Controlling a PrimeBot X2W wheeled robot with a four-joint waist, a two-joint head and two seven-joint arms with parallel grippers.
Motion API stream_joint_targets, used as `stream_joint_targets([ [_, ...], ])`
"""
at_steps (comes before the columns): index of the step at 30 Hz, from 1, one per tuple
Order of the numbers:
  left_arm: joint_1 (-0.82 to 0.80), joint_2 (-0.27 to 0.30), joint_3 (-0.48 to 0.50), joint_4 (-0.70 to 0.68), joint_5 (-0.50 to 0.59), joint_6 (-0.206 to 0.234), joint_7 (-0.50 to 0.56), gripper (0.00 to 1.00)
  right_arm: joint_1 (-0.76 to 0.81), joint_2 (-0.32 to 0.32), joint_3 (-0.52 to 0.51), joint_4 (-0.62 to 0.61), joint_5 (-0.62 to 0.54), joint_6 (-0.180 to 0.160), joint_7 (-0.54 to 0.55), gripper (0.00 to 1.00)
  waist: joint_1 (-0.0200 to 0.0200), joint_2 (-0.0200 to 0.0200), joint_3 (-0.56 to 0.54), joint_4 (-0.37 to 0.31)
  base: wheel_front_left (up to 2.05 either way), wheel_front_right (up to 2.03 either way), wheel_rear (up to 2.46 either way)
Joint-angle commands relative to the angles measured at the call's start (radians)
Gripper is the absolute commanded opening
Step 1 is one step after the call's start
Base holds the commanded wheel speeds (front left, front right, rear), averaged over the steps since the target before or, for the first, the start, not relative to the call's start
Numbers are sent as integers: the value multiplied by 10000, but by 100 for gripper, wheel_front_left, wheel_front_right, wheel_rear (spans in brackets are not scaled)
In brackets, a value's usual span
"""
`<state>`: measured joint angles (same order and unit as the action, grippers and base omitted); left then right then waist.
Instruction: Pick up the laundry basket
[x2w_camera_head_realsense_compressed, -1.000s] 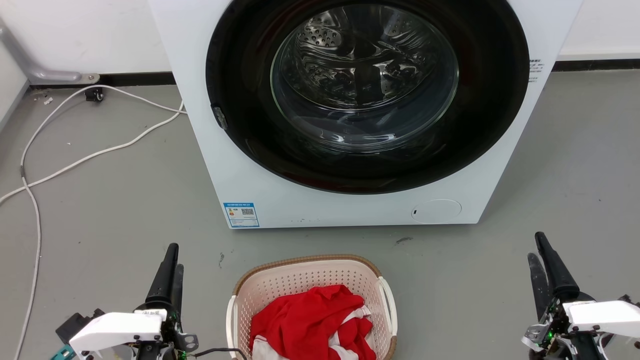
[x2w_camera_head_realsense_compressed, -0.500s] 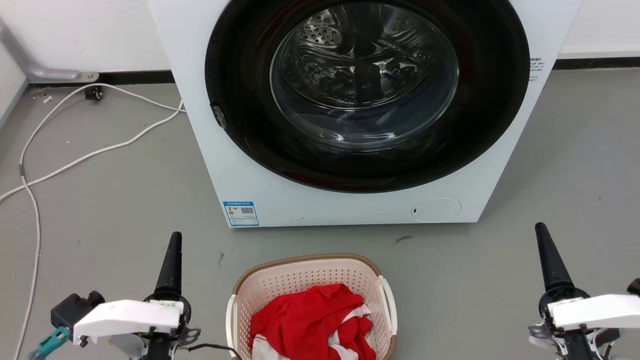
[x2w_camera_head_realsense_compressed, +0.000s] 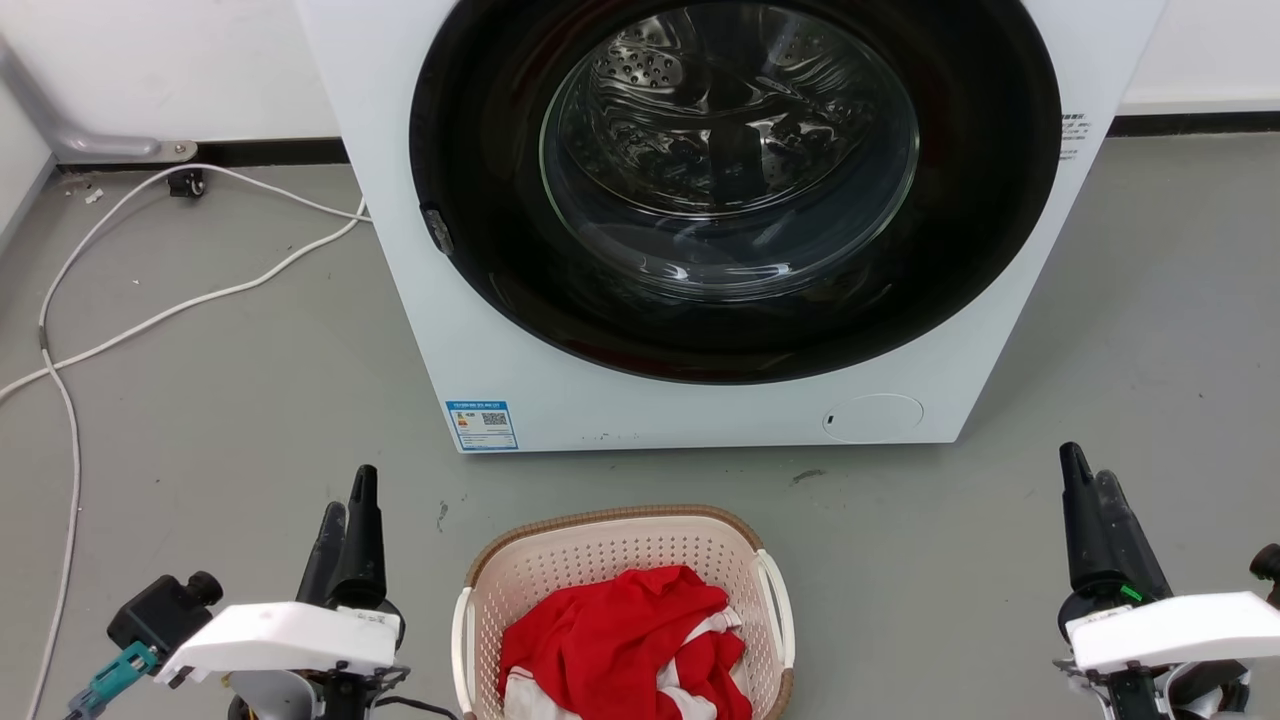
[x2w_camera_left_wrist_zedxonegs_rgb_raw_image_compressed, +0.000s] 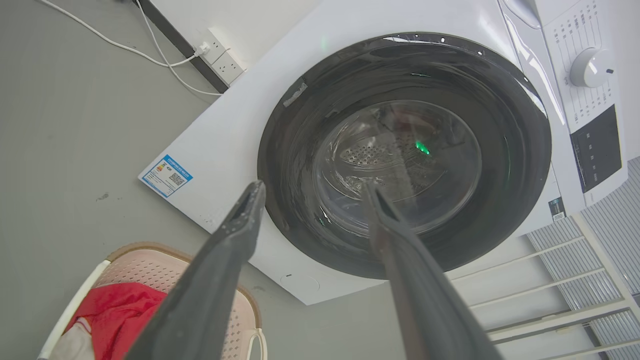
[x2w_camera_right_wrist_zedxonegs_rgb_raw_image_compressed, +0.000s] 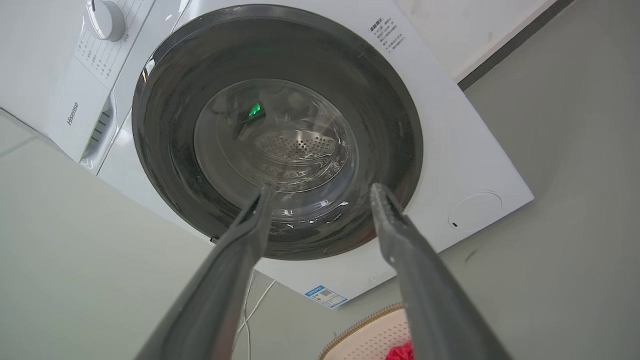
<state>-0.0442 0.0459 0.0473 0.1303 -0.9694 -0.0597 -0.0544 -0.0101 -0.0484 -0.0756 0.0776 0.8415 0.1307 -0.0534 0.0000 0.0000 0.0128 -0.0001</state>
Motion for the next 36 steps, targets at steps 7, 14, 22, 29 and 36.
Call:
stream_joint_targets([
  [7,5,40,-116,-228,1216,127,-315,100,71,-25,70,-417,-1353,0,-317,100,0,0,27,-7,0,0,0],
  [14,56,42,-123,-418,2247,239,-526,100,186,-26,161,-611,-2432,0,-541,100,0,0,68,-1,0,0,0],
  [22,152,44,-103,-639,3210,195,-736,100,299,-27,230,-803,-3402,0,-743,100,0,0,101,12,0,0,0],
  [29,268,44,-166,-664,4121,67,-933,100,430,-27,362,-1005,-4457,0,-929,100,0,0,137,31,0,0,0],
  [36,347,47,-230,-650,4950,78,-1107,100,561,-28,403,-1069,-5427,0,-1110,100,0,0,161,44,0,0,0],
])
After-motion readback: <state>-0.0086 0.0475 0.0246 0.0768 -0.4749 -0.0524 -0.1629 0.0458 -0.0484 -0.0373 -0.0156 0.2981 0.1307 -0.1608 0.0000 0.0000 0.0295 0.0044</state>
